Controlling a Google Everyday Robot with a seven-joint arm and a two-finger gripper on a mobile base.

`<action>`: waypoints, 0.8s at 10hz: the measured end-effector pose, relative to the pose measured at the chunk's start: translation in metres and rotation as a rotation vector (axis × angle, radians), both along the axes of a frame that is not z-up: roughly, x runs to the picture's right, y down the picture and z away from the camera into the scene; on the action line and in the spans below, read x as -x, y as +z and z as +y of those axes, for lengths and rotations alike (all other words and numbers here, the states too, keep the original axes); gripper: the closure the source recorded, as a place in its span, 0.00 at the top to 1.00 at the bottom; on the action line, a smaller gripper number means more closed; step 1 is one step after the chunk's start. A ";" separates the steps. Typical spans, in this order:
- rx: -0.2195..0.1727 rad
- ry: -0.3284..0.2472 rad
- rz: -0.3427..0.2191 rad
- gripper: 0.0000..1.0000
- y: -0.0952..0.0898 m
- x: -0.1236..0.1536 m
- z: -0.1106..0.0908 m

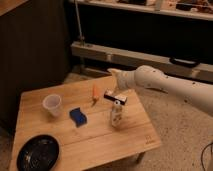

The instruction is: Place the white sponge in the ceramic bowl

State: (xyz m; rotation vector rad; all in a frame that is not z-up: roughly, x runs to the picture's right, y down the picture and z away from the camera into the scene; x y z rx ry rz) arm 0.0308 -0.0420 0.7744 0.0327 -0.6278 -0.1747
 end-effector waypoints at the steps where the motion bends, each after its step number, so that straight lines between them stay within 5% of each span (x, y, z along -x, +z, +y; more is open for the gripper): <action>1: -0.017 -0.041 -0.021 0.80 -0.007 0.005 0.000; 3: -0.011 -0.073 -0.046 0.80 -0.015 0.012 0.001; 5: -0.029 -0.183 -0.015 0.80 -0.026 0.043 0.005; 8: -0.065 -0.528 -0.027 0.80 -0.036 0.101 0.027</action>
